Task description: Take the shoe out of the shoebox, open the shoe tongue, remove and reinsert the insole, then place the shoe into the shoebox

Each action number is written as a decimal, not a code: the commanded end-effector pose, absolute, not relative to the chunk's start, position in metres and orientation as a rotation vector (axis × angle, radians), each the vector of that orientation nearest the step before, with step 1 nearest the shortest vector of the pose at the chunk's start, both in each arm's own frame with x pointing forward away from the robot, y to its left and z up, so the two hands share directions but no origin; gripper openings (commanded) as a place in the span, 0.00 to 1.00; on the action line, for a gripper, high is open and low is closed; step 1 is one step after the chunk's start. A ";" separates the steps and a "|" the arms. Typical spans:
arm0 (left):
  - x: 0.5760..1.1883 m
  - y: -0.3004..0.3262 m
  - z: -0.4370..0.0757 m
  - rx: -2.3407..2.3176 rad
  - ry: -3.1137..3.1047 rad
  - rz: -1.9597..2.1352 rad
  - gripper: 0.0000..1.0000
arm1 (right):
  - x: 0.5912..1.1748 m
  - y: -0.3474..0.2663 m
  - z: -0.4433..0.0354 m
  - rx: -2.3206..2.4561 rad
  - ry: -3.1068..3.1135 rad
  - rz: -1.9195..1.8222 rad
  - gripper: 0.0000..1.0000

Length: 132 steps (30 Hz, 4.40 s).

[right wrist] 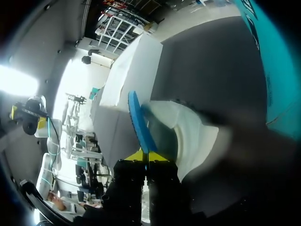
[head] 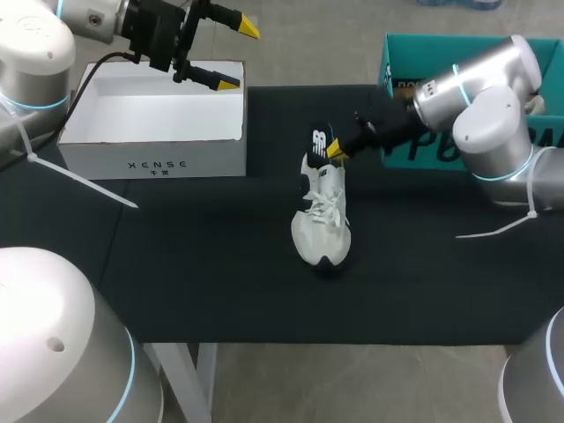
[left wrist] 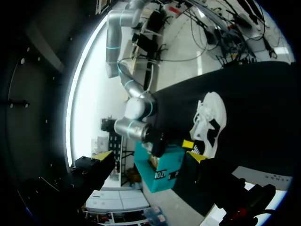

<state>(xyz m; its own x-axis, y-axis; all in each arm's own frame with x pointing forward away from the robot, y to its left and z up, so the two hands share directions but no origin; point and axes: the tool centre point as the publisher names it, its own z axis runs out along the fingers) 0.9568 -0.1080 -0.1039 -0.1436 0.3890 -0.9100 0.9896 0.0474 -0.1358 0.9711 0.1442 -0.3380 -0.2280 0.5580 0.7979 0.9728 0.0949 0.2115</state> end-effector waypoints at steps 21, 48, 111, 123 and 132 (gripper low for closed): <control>0.957 -0.108 -0.103 1.419 1.625 -1.082 1.00 | 0.955 0.140 -0.340 -1.533 -1.816 -1.015 0.15; 0.957 -0.108 -0.103 1.419 1.625 -1.082 1.00 | 0.979 0.140 -0.336 -1.500 -1.864 -1.007 0.00; 0.957 -0.108 -0.103 1.419 1.625 -1.082 1.00 | 0.980 0.144 -0.348 -1.492 -1.839 -0.992 0.00; 0.957 -0.108 -0.103 1.419 1.625 -1.082 1.00 | 0.970 0.142 -0.350 -1.524 -1.791 -0.964 0.47; 0.957 -0.108 -0.103 1.419 1.625 -1.082 1.00 | 0.961 0.149 -0.321 -1.574 -1.850 -0.953 1.00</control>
<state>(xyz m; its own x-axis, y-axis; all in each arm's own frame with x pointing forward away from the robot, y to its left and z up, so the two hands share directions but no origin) 0.9568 -0.1081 -0.1039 -0.1435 0.3890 -0.9100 0.9896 0.0474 -0.1358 0.9680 0.1485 -0.3333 -0.1903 0.5806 0.7916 0.9809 0.0803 0.1770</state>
